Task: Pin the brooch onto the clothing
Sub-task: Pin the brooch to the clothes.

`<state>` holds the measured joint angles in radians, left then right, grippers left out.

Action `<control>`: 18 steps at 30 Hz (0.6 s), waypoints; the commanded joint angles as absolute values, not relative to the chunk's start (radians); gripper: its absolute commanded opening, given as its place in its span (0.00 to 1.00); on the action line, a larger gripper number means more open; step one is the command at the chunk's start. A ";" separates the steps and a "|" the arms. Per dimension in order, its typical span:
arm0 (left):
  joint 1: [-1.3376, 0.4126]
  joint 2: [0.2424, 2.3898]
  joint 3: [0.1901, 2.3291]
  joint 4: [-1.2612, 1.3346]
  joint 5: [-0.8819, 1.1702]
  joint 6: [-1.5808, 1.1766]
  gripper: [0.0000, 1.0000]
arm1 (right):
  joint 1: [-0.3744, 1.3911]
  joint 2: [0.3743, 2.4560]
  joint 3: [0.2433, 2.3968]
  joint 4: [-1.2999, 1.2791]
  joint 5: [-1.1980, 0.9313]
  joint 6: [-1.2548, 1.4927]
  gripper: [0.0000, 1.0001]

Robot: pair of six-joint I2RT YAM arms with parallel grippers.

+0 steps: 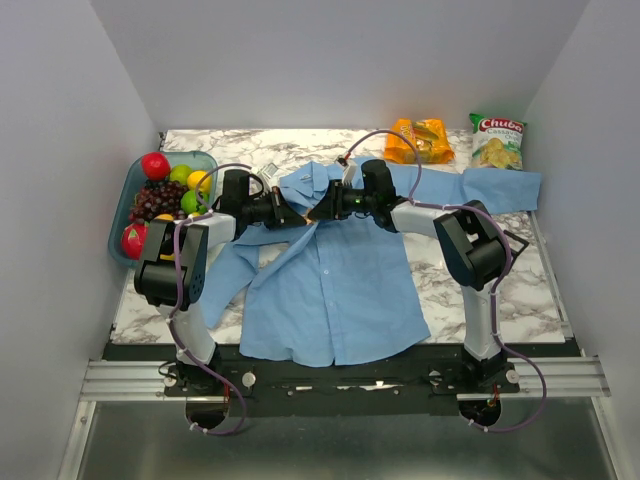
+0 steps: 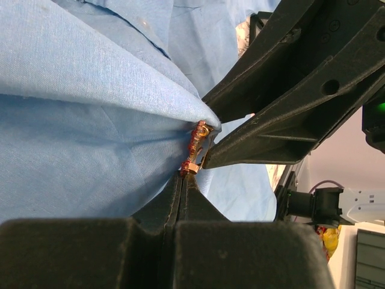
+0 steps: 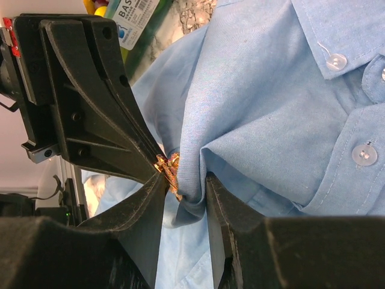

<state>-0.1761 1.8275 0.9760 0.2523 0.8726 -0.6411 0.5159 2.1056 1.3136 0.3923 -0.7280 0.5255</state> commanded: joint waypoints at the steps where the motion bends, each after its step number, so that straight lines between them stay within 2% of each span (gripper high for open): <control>1: -0.178 1.835 0.991 0.302 0.885 -0.672 0.00 | 0.534 2.112 1.304 0.400 -0.730 0.515 0.41; 18: -0.170 1.835 0.991 0.314 0.885 -0.681 0.00 | 0.534 2.109 1.304 0.390 -0.727 0.511 0.41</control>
<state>-0.1719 1.8275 0.9760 0.2680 0.8726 -0.6727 0.5163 2.1056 1.3136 0.3923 -0.7227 0.5220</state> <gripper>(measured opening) 0.008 0.408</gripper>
